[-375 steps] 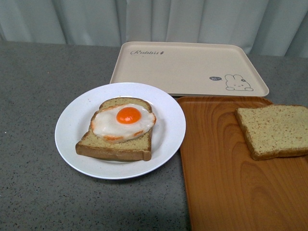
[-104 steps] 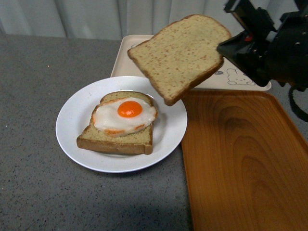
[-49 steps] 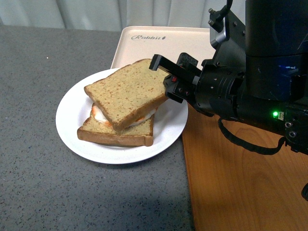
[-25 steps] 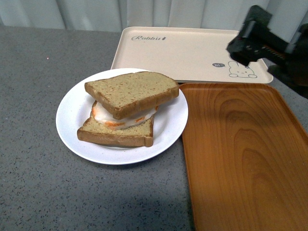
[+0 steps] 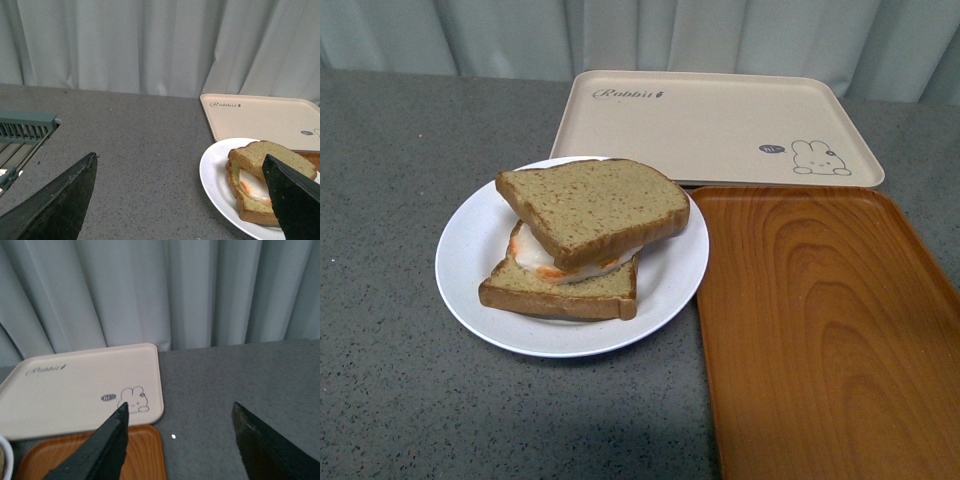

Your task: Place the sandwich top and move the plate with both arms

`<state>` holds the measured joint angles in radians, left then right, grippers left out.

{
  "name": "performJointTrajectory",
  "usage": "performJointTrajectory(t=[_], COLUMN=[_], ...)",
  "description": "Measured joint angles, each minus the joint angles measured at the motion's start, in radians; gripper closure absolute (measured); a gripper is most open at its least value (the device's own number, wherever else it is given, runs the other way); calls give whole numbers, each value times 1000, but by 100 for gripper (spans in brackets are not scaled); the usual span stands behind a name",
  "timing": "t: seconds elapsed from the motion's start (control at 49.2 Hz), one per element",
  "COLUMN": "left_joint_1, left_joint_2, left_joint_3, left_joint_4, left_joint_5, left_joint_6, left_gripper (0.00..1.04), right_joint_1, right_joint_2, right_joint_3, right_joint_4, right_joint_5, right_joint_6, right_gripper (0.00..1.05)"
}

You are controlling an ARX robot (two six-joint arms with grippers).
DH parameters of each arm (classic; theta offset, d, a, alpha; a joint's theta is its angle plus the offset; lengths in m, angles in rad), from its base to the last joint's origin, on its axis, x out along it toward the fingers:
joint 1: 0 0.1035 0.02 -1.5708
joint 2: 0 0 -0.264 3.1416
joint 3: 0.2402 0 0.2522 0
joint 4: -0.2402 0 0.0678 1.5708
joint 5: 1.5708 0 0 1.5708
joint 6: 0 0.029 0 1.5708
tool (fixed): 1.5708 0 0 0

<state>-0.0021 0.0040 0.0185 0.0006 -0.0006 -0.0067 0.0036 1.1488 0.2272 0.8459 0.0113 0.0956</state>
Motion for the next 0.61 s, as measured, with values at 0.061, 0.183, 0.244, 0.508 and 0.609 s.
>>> performJointTrajectory(t=[0.061,0.183,0.244,0.508,0.609], left_joint_1=[0,0,0,0,0], left_joint_2=[0,0,0,-1,-1], left_joint_3=[0,0,0,0,0], left_joint_4=[0,0,0,0,0], left_joint_5=[1,1,1,1,1], left_joint_6=[0,0,0,0,0], left_gripper=[6,6,6,6,6], right_joint_1=[-2,-2,-2,-3,-3], right_joint_2=[-187,-547,-743,-1077,-1125], right_joint_3=[-65,-125,-126,-142,-201], right_joint_4=[-138,-465,-650,-854,-850], right_joint_5=[-6,-11,-11,-11,-12], right_joint_6=[-42,-71,-77,-92,-92], right_gripper=[55,73,82,104,104])
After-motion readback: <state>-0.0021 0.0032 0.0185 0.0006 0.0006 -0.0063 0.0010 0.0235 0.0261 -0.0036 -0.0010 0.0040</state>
